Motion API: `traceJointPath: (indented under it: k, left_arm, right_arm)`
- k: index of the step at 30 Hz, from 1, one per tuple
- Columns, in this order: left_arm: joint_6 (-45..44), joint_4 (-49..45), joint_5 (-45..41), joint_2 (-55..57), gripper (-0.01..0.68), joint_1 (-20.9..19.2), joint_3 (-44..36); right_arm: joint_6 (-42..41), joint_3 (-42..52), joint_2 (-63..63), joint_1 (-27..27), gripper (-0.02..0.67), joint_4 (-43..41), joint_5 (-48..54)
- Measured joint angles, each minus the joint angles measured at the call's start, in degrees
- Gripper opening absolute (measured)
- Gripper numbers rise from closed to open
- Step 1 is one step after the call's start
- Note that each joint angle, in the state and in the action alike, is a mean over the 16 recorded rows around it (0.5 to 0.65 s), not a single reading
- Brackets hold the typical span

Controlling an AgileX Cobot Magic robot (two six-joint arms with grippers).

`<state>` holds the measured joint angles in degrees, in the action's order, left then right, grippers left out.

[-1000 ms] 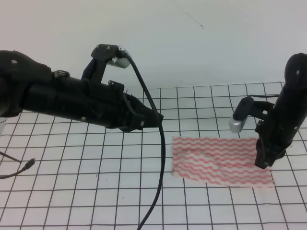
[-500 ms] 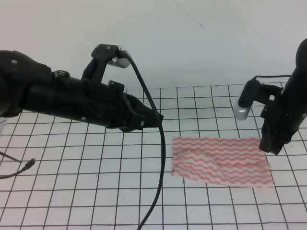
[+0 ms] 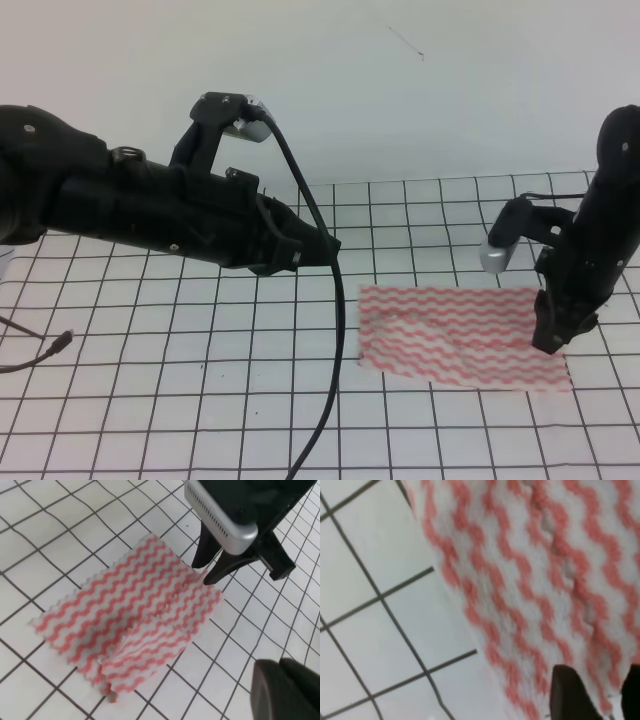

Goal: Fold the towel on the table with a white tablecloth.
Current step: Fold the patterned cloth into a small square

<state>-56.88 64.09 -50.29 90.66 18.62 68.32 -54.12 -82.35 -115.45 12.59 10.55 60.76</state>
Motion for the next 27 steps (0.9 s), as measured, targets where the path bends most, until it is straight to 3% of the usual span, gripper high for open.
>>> traceJointPath:
  k: [10, 27]
  left_arm:
    - [0.0, 0.1, 0.1, 0.0, -0.001, 0.0, 0.0]
    - [0.0, 0.0, 0.1, 0.0, -0.001, 0.0, 0.0]
  right_arm:
    - [-0.1, 0.0, -2.0, 0.0, 0.209, 0.5, 0.0]
    - [-1.3, 0.0, -1.9, 0.0, 0.010, -0.4, -2.1]
